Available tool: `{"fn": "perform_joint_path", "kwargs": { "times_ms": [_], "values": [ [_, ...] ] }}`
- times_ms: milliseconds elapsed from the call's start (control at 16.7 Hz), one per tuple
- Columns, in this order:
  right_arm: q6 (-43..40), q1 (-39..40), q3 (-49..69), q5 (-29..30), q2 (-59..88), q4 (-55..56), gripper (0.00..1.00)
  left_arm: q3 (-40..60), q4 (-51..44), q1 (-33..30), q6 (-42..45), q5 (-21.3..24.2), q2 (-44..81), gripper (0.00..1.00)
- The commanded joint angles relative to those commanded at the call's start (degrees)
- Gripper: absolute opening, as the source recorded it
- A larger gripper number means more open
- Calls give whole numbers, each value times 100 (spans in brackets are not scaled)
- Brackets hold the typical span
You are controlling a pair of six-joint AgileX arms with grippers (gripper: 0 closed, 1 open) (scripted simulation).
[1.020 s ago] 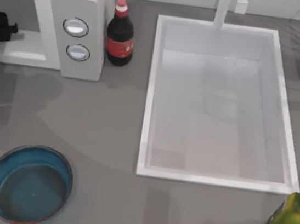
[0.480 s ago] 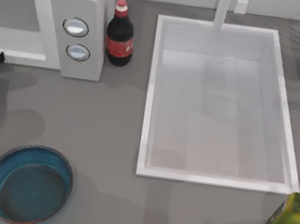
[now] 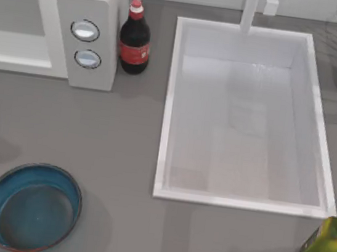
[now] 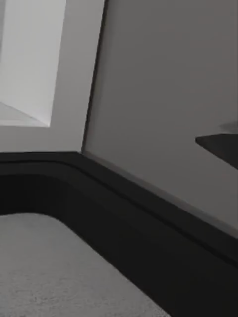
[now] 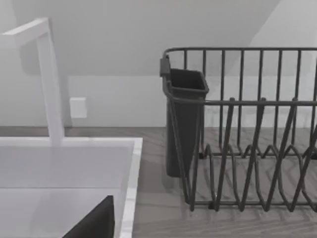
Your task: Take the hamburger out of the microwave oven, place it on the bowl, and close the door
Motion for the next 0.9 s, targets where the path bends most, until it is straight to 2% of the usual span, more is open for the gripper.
{"fn": "perform_joint_path", "kwargs": {
  "times_ms": [480, 660, 900],
  "values": [
    [0, 0, 0, 0, 0, 0, 100, -124, 73, 2, 17, 18, -118, 0],
    [0, 0, 0, 0, 0, 0, 100, -80, -405, 3, 16, 13, -584, 0],
    [0, 0, 0, 0, 0, 0, 100, -14, -1531, 5, 17, 0, -1607, 0]
  ]
}}
